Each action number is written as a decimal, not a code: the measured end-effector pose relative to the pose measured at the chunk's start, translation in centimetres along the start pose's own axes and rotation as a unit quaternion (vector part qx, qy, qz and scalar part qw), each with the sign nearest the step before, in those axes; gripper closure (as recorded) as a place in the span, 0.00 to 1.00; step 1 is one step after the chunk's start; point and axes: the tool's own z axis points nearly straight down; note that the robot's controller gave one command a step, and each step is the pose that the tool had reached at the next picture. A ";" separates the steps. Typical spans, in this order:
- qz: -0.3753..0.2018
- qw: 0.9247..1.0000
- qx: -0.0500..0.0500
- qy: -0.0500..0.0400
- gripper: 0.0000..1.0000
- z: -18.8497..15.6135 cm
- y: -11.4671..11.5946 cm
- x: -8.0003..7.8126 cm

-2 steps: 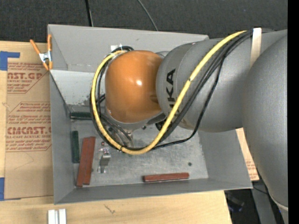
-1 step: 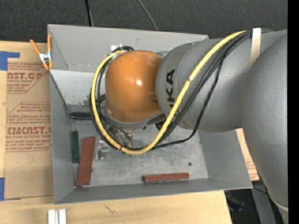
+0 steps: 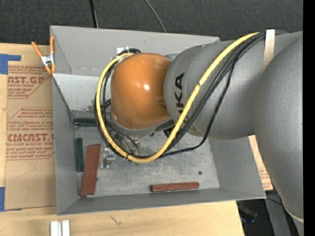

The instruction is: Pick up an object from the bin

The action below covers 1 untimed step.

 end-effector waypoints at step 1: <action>0.043 0.999 -0.002 -0.003 1.00 2.4 0.0 -0.8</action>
Offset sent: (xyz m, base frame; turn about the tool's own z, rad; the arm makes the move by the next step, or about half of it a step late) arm 0.0240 0.0118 -0.0472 0.1933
